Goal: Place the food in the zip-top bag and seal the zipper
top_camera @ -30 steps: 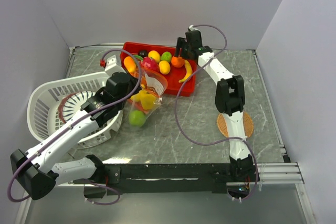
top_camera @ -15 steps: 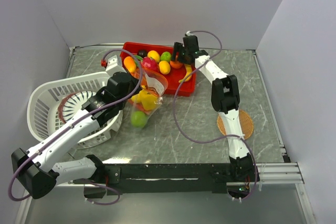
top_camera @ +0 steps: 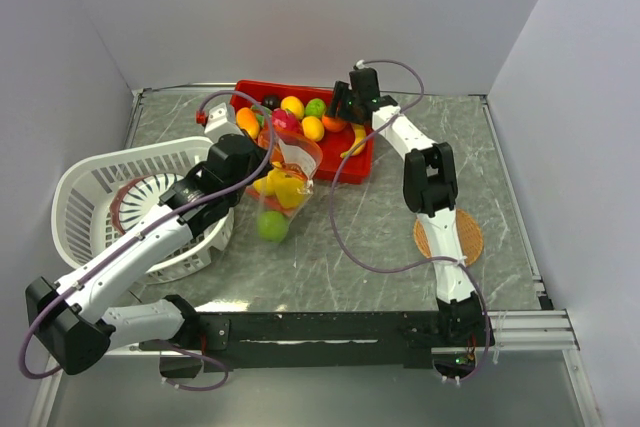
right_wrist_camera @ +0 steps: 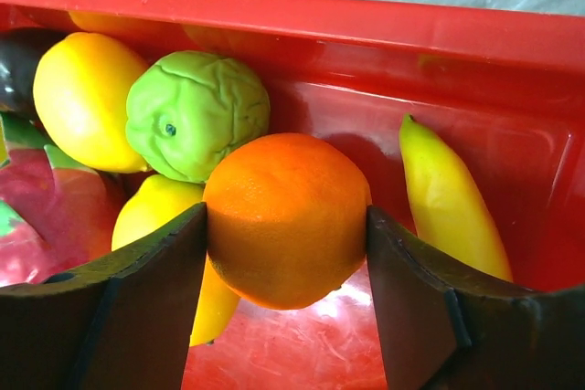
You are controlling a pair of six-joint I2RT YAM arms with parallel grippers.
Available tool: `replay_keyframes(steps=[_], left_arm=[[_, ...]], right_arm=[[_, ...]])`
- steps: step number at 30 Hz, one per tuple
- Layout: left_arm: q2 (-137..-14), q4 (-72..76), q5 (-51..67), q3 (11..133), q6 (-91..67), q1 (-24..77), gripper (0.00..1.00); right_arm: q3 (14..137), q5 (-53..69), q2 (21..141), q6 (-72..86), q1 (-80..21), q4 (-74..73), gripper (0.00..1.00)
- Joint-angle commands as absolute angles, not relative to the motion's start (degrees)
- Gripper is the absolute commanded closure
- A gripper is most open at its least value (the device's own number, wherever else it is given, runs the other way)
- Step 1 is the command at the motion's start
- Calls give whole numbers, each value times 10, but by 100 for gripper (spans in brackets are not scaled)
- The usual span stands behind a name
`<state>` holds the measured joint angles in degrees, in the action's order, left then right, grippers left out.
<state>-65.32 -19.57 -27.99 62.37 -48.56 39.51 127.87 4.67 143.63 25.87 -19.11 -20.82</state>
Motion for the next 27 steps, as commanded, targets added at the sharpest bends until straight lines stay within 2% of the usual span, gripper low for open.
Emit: replay_keyframes(steps=[1, 4, 9, 13, 20, 27], left_arm=[[-647, -169, -276, 647, -478, 395, 99], [-646, -168, -278, 645, -478, 395, 99], [-651, -157, -278, 636, -479, 395, 99], [-657, -141, -275, 628, -481, 394, 99], [-671, -124, -270, 621, -479, 394, 99], [-695, -95, -249, 621, -486, 394, 99]], right_arm=[[1242, 50, 1356, 265, -182, -194, 67], [1248, 40, 1326, 265, -181, -214, 76], [1195, 23, 1249, 271, -182, -221, 83], [1118, 22, 1136, 277, -183, -212, 85], [906, 44, 917, 281, -199, -169, 83], [824, 48, 784, 273, -257, -171, 82]])
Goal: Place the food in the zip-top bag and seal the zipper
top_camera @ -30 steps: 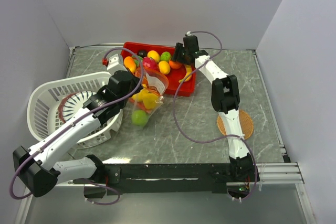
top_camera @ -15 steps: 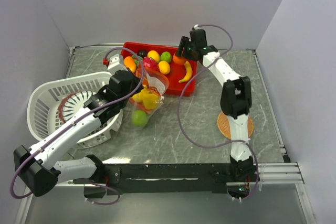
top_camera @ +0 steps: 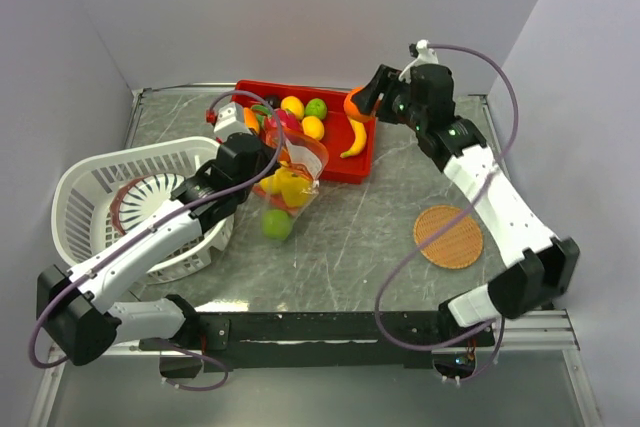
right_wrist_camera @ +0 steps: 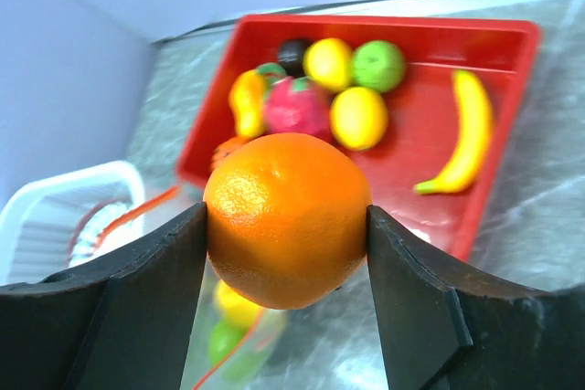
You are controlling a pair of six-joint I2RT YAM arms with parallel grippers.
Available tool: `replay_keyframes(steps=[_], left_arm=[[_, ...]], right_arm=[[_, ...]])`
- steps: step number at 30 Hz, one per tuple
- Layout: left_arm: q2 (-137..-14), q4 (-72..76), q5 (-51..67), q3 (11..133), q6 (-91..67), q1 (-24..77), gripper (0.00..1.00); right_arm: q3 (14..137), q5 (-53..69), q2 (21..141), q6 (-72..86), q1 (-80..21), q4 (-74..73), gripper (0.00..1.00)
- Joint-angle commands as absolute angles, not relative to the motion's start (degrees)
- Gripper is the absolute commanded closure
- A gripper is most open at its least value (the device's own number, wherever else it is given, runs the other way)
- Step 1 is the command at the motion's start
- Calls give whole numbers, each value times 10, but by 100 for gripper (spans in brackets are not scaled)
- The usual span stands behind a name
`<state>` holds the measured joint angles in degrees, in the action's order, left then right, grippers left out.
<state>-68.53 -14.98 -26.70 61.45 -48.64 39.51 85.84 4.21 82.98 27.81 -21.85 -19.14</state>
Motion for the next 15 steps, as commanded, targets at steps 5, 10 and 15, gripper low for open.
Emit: replay_keyframes(steps=[5, 10, 15], left_arm=[[-715, -86, -236, 635, -492, 394, 99], [-725, -91, -242, 649, -485, 394, 99], [-725, -88, -246, 653, -479, 394, 99]], right_arm=[[833, 27, 773, 261, -318, -184, 79], [822, 27, 793, 258, -347, -185, 77], [833, 58, 838, 248, -360, -198, 44]])
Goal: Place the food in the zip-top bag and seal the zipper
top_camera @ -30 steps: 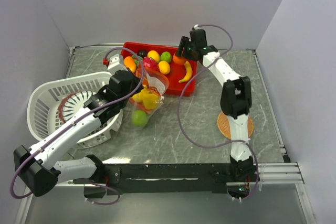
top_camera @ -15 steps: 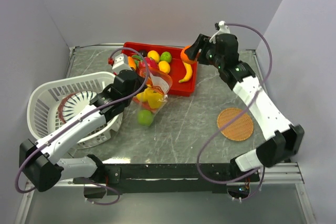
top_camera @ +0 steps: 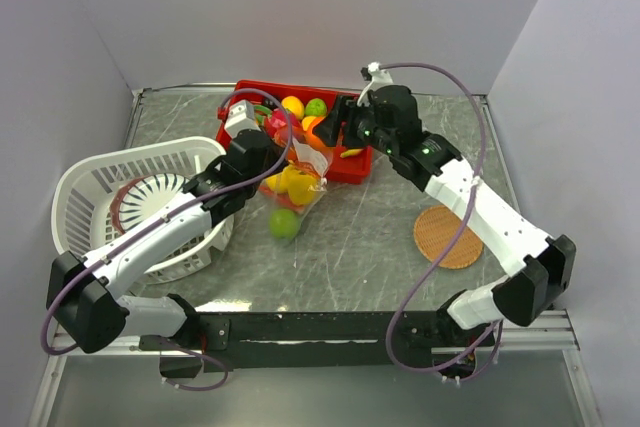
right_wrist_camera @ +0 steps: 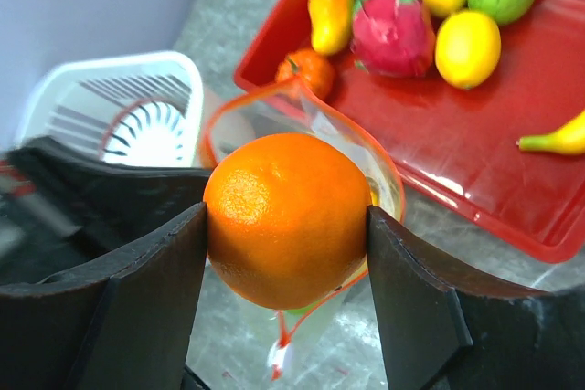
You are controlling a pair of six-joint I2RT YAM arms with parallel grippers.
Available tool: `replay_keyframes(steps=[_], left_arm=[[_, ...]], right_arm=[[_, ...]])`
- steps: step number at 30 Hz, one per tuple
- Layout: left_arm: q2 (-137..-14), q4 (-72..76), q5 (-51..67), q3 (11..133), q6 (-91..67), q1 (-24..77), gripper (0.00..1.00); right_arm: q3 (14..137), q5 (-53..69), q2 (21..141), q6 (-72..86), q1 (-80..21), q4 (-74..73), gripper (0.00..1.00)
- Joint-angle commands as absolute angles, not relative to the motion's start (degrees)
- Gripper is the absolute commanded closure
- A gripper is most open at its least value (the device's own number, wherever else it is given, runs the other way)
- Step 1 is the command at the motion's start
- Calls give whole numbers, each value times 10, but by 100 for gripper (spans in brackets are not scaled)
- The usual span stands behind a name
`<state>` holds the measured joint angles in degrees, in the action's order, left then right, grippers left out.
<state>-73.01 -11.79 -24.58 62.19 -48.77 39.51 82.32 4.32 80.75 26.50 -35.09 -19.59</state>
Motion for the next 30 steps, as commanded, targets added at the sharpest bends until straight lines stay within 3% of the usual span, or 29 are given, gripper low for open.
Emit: replay_keyframes(steps=[1, 3, 5, 12, 17, 24, 30], left_arm=[[-726, -88, -247, 654, -476, 394, 99], [-725, -88, -250, 654, -475, 394, 99], [-725, -84, -250, 651, -472, 394, 99], [-721, -112, -290, 660, -460, 390, 99], [-701, -160, -332, 672, -463, 378, 99], [-622, -105, -274, 605, -474, 375, 99], [-613, -138, -314, 631, -461, 374, 99]], right_arm=[[838, 58, 844, 244, -362, -208, 34], [847, 50, 850, 242, -361, -212, 10], [856, 45, 849, 240, -362, -214, 0], [892, -14, 845, 233, -354, -229, 0], [910, 10, 874, 250, -285, -207, 4], [993, 75, 1060, 243, -249, -171, 7], [1170, 101, 1245, 235, -237, -224, 9]])
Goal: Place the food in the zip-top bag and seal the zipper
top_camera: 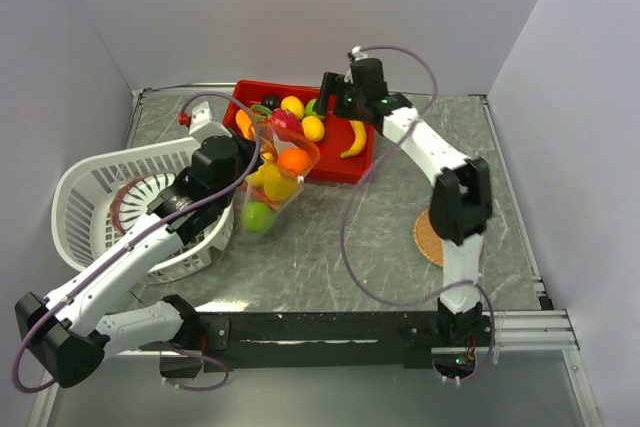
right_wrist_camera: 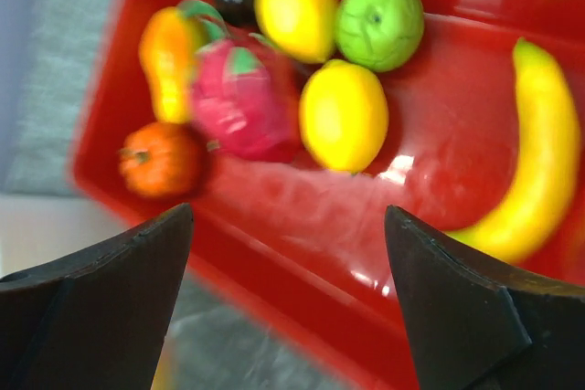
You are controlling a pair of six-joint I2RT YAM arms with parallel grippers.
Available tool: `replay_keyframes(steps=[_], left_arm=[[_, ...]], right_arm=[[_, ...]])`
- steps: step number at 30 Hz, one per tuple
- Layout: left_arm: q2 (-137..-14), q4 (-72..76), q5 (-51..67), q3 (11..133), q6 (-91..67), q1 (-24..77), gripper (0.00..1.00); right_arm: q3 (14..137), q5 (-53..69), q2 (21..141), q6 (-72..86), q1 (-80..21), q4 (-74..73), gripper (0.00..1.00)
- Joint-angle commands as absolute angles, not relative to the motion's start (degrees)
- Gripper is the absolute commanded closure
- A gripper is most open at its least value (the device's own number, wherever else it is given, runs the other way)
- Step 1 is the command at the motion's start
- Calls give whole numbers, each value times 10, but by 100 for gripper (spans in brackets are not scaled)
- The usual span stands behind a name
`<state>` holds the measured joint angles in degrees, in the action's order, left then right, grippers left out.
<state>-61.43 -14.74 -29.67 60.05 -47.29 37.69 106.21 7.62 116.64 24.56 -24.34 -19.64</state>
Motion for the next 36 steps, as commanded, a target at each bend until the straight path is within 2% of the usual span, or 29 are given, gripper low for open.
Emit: replay_keyframes(steps=[1, 5, 17, 24, 27, 30, 31, 34, 36], left_arm=[[-612, -141, -314, 632, -461, 374, 99], [-594, -121, -310, 615, -463, 374, 99], [-598, -130, -318, 616, -461, 374, 99], [-593, -132, -316, 615, -460, 374, 99], [-590, -131, -317, 613, -461, 374, 99], [-590, -128, -315, 612, -460, 374, 99], [-591, -128, -315, 611, -460, 374, 99], [-592, -124, -311, 610, -459, 374, 99], [-595, -121, -309, 607, -458, 374, 99]], right_arm=[[1210, 104, 1265, 235, -237, -239, 9], [1254, 111, 1338, 246, -237, -239, 9], [1288, 127, 1429, 294, -236, -206, 13], [1306, 117, 1453, 307, -236, -214, 16], [1310, 119, 1457, 309, -236, -220, 20], [1298, 114, 1447, 311, -235, -220, 45], [1290, 113, 1432, 311, -235, -216, 57], [1268, 95, 1394, 302, -235, -219, 70], [1265, 86, 1374, 295, -235, -235, 74]])
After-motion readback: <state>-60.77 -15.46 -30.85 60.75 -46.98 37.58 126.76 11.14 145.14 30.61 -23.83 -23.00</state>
